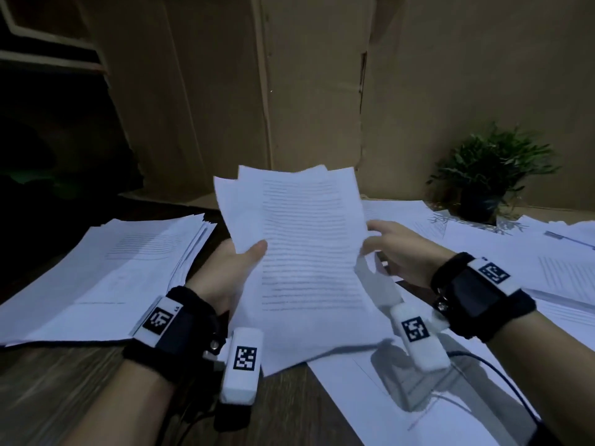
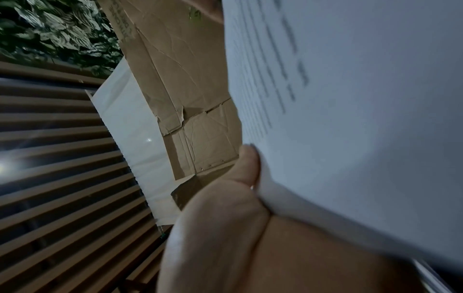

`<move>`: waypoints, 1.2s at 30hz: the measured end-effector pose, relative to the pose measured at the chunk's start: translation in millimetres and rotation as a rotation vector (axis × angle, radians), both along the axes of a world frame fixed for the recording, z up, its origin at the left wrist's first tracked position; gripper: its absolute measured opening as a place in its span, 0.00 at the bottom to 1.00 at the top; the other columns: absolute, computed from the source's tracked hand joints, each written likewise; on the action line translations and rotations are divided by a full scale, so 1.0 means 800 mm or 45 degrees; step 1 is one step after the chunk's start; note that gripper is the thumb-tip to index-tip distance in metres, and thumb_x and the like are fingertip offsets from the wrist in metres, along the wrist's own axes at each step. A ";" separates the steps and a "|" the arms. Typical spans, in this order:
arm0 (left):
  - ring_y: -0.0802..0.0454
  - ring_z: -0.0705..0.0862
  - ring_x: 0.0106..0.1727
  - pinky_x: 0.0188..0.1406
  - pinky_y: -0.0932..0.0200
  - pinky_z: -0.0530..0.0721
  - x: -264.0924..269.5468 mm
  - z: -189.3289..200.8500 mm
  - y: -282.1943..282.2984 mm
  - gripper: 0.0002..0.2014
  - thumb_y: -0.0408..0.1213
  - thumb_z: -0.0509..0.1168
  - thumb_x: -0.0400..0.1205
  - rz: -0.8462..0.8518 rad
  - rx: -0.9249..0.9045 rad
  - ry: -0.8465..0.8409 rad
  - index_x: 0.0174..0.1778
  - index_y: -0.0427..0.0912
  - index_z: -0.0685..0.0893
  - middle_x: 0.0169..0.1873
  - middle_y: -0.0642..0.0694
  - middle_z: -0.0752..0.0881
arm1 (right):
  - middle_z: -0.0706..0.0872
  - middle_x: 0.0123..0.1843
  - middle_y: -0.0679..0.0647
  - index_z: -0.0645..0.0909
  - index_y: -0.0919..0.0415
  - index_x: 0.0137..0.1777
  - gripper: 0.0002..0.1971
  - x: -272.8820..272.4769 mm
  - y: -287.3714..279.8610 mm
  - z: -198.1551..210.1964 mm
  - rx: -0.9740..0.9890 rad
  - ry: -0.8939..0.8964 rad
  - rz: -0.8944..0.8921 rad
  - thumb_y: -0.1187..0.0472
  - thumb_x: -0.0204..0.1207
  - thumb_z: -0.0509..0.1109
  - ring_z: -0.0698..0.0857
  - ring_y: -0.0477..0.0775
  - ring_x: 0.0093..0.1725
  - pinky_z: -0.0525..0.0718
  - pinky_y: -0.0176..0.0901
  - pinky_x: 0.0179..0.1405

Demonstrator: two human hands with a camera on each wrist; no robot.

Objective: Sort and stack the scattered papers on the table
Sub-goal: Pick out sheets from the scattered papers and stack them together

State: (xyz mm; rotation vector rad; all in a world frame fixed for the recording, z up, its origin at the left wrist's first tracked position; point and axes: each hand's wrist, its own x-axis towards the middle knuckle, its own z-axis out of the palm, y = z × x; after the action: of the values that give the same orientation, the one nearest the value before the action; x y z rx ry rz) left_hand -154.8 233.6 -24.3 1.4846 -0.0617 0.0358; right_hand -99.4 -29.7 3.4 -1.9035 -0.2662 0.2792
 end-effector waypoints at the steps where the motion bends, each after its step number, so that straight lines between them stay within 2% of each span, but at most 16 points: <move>1: 0.44 0.86 0.65 0.67 0.42 0.80 0.000 0.002 0.001 0.15 0.34 0.58 0.89 0.009 -0.046 -0.037 0.70 0.44 0.81 0.65 0.46 0.87 | 0.86 0.37 0.62 0.83 0.60 0.66 0.19 -0.002 -0.004 -0.003 -0.067 -0.010 -0.004 0.73 0.77 0.64 0.70 0.63 0.29 0.69 0.42 0.26; 2: 0.45 0.85 0.66 0.68 0.42 0.80 -0.001 0.003 0.001 0.16 0.34 0.57 0.89 0.000 -0.070 -0.060 0.71 0.45 0.80 0.65 0.46 0.87 | 0.83 0.30 0.58 0.84 0.60 0.64 0.17 -0.003 -0.007 -0.008 -0.115 -0.030 0.008 0.74 0.80 0.63 0.67 0.56 0.26 0.63 0.39 0.23; 4: 0.45 0.85 0.67 0.68 0.42 0.79 0.000 0.001 0.000 0.16 0.31 0.58 0.88 -0.016 -0.079 -0.077 0.70 0.44 0.80 0.65 0.47 0.87 | 0.82 0.28 0.51 0.86 0.57 0.61 0.16 -0.004 -0.008 -0.016 -0.139 -0.134 0.048 0.73 0.83 0.62 0.70 0.52 0.26 0.66 0.35 0.22; 7: 0.42 0.86 0.65 0.69 0.40 0.79 0.002 -0.003 -0.003 0.17 0.24 0.65 0.83 0.023 -0.049 -0.095 0.66 0.43 0.83 0.62 0.45 0.88 | 0.93 0.40 0.55 0.86 0.56 0.61 0.16 -0.004 -0.001 -0.019 -0.033 -0.355 -0.020 0.72 0.84 0.62 0.88 0.58 0.37 0.86 0.47 0.38; 9: 0.42 0.86 0.64 0.61 0.47 0.85 0.003 0.001 -0.003 0.19 0.19 0.63 0.82 0.115 -0.064 -0.143 0.68 0.39 0.82 0.61 0.43 0.89 | 0.94 0.46 0.56 0.85 0.59 0.60 0.14 -0.001 0.001 -0.021 0.077 -0.454 -0.117 0.73 0.84 0.62 0.93 0.58 0.46 0.90 0.58 0.50; 12: 0.48 0.88 0.61 0.49 0.61 0.89 0.004 0.009 -0.002 0.18 0.23 0.63 0.84 0.247 -0.233 -0.189 0.70 0.39 0.80 0.61 0.44 0.88 | 0.94 0.52 0.55 0.83 0.63 0.61 0.10 -0.002 0.002 -0.018 0.189 -0.408 -0.056 0.71 0.85 0.64 0.92 0.56 0.53 0.88 0.51 0.53; 16: 0.47 0.86 0.64 0.65 0.47 0.84 0.009 -0.001 0.002 0.18 0.32 0.64 0.86 0.387 -0.192 -0.168 0.73 0.44 0.79 0.63 0.47 0.87 | 0.89 0.65 0.49 0.77 0.53 0.74 0.20 -0.009 0.000 -0.019 0.014 -0.173 0.251 0.62 0.83 0.71 0.89 0.51 0.63 0.85 0.51 0.65; 18: 0.47 0.87 0.63 0.63 0.46 0.85 0.010 -0.002 0.003 0.16 0.33 0.63 0.87 0.435 -0.168 -0.149 0.72 0.43 0.80 0.62 0.47 0.88 | 0.90 0.63 0.46 0.78 0.54 0.73 0.19 -0.012 0.000 -0.020 -0.066 -0.157 0.265 0.66 0.83 0.69 0.90 0.43 0.57 0.87 0.41 0.58; 21: 0.45 0.87 0.61 0.53 0.49 0.88 0.011 0.000 0.004 0.15 0.34 0.62 0.88 0.472 -0.242 -0.118 0.71 0.43 0.81 0.61 0.46 0.88 | 0.93 0.48 0.47 0.82 0.59 0.64 0.11 -0.013 0.002 -0.024 -0.054 -0.171 0.223 0.68 0.86 0.64 0.89 0.40 0.36 0.81 0.29 0.32; 22: 0.44 0.87 0.61 0.50 0.50 0.89 0.010 0.001 0.005 0.15 0.34 0.61 0.88 0.446 -0.268 -0.106 0.71 0.42 0.80 0.62 0.45 0.88 | 0.92 0.45 0.49 0.83 0.59 0.62 0.10 -0.014 0.003 -0.023 -0.034 -0.186 0.205 0.68 0.87 0.63 0.88 0.45 0.36 0.81 0.34 0.34; 25: 0.45 0.88 0.61 0.53 0.51 0.89 0.005 0.005 -0.002 0.15 0.36 0.60 0.88 0.215 -0.294 -0.017 0.71 0.44 0.80 0.62 0.45 0.88 | 0.90 0.60 0.61 0.82 0.54 0.66 0.12 -0.016 0.010 -0.024 0.148 -0.174 0.123 0.64 0.88 0.63 0.87 0.70 0.54 0.87 0.65 0.56; 27: 0.47 0.88 0.60 0.55 0.52 0.88 0.003 0.003 -0.007 0.14 0.38 0.59 0.88 0.112 -0.228 0.040 0.68 0.46 0.82 0.61 0.46 0.89 | 0.90 0.63 0.56 0.81 0.53 0.67 0.12 -0.018 0.013 -0.022 0.201 -0.154 0.124 0.64 0.88 0.62 0.88 0.64 0.61 0.84 0.67 0.66; 30: 0.43 0.87 0.60 0.53 0.49 0.86 0.009 -0.001 0.000 0.14 0.37 0.61 0.88 0.272 -0.168 0.022 0.68 0.44 0.82 0.61 0.43 0.88 | 0.90 0.61 0.57 0.82 0.58 0.68 0.15 -0.012 0.003 -0.011 0.329 0.062 0.085 0.53 0.88 0.62 0.89 0.65 0.58 0.89 0.66 0.56; 32: 0.43 0.87 0.58 0.49 0.50 0.86 0.015 -0.006 0.013 0.15 0.38 0.62 0.87 0.435 -0.219 0.012 0.69 0.42 0.82 0.60 0.43 0.88 | 0.86 0.62 0.62 0.80 0.64 0.68 0.20 0.011 -0.020 -0.006 0.450 0.243 -0.160 0.48 0.87 0.64 0.87 0.68 0.59 0.90 0.61 0.51; 34: 0.45 0.87 0.54 0.45 0.52 0.85 0.022 -0.011 0.026 0.14 0.40 0.65 0.86 0.590 -0.267 0.029 0.67 0.41 0.83 0.58 0.43 0.88 | 0.81 0.62 0.65 0.77 0.66 0.66 0.15 0.041 -0.049 -0.003 0.366 0.236 -0.465 0.55 0.87 0.64 0.84 0.66 0.57 0.87 0.51 0.43; 36: 0.48 0.86 0.48 0.39 0.55 0.83 0.026 -0.018 0.034 0.10 0.38 0.64 0.87 0.650 -0.341 0.074 0.62 0.40 0.82 0.54 0.43 0.87 | 0.77 0.51 0.63 0.73 0.67 0.67 0.12 0.067 -0.072 -0.003 0.177 0.192 -0.655 0.63 0.87 0.63 0.78 0.60 0.45 0.80 0.46 0.33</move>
State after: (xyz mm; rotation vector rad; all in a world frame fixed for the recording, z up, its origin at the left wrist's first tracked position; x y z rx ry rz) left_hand -134.1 260.8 -38.4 1.2009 0.3582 0.3990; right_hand -45.9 -87.7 0.8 -1.7343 0.2976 0.0530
